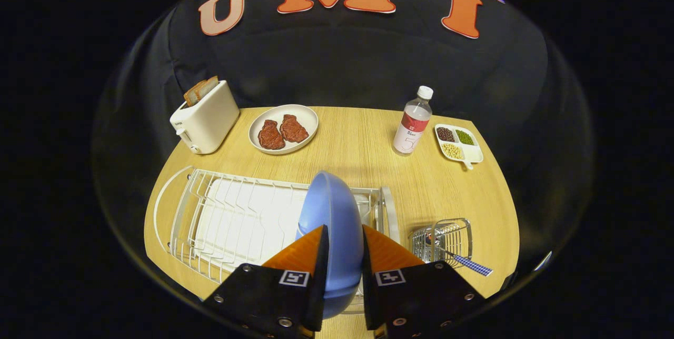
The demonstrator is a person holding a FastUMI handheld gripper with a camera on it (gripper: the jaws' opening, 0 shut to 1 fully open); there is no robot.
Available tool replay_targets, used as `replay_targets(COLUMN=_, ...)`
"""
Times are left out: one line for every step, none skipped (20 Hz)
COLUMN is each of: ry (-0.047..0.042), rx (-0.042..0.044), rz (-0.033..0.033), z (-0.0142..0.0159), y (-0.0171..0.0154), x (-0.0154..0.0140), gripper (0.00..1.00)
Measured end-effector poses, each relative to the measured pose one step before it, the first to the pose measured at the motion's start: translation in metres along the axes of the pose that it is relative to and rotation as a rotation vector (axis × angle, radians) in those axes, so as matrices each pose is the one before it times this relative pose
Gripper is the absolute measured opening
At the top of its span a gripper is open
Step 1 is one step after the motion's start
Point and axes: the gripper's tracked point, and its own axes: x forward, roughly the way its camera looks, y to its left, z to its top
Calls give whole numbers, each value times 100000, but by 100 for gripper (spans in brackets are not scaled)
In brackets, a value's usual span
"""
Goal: Take the plate from the dish rack, then take the spoon from the basket and place it into the plate.
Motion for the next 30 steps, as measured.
replay_targets(ry=-1896, rx=-589, rz=-2471, z=825, y=-539, x=-208, gripper=28)
replay_targets(ry=-2516, rx=-54, rz=-1804, z=888, y=-263, x=-181, gripper=27)
replay_targets(ry=-793, rx=-675, rz=-218, z=497, y=100, x=-247, gripper=24)
replay_targets(ry=-1177, rx=-1132, rz=-1280, z=347, y=-313, x=-236, gripper=23)
replay_targets(ry=-67, rx=-829, rz=-866, z=426, y=-203, x=-137, gripper=24)
replay_targets(ry=-1238, rx=-198, rz=-543, z=605, y=-273, x=-206, gripper=23)
replay_targets(ry=-1629, rx=561, rz=1594, z=765, y=19, x=-497, gripper=23)
replay_targets(ry=-1360, rx=2364, rz=2714, z=574, y=283, x=-594, gripper=22)
replay_targets(ry=-1142, rx=1500, rz=1946, z=449, y=268, x=-631, gripper=21)
replay_targets(ry=-1288, rx=238, rz=2054, z=-119, y=51, x=-601, gripper=21)
replay_targets(ry=-204, rx=-665, rz=1367, z=-382, y=-188, x=-694, gripper=21)
replay_targets(ry=-1162, rx=-235, rz=1348, z=-442, y=-169, x=-692, gripper=21)
replay_targets(ry=-982, rx=-268, rz=1761, z=-586, y=-107, x=-888, gripper=21)
replay_targets(ry=-1168, rx=559, rz=1670, z=-712, y=-167, x=-835, gripper=21)
replay_targets(ry=-843, rx=147, rz=1630, z=-751, y=-86, x=-874, gripper=21)
replay_targets(ry=-1126, rx=277, rz=1380, z=-792, y=-197, x=-776, gripper=21)
replay_targets(ry=-880, rx=139, rz=1161, z=-805, y=-249, x=-787, gripper=21)
replay_targets(ry=-644, rx=383, rz=1557, z=-928, y=-85, x=-801, gripper=21)
replay_targets(ry=-363, rx=794, rz=1672, z=-947, y=-36, x=-727, gripper=21)
replay_targets(ry=-163, rx=544, rz=1938, z=-994, y=19, x=-682, gripper=21)
replay_targets(ry=-488, rx=904, rz=1520, z=-967, y=-57, x=-669, gripper=21)
replay_targets(ry=-358, rx=943, rz=1587, z=-967, y=-58, x=-402, gripper=21)
replay_targets(ry=254, rx=1535, rz=1425, z=-1181, y=-25, x=-315, gripper=21)
replay_targets(ry=883, rx=1359, rz=1865, z=-1255, y=-13, x=-241, gripper=21)
replay_targets(ry=1404, rx=2317, rz=1331, z=-1403, y=-100, x=-168, gripper=21)
replay_targets(ry=1544, rx=1526, rz=2102, z=-1374, y=-16, x=-197, gripper=21)
replay_targets(ry=1810, rx=1807, rz=1675, z=-1276, y=-22, x=-19, gripper=21)
replay_targets(ry=792, rx=1042, rz=1914, z=-992, y=46, x=18, gripper=21)
replay_targets(ry=784, rx=1047, rz=1420, z=-1023, y=25, x=-4, gripper=21)
replay_targets(ry=367, rx=1567, rz=2091, z=-1062, y=174, x=77, gripper=21)
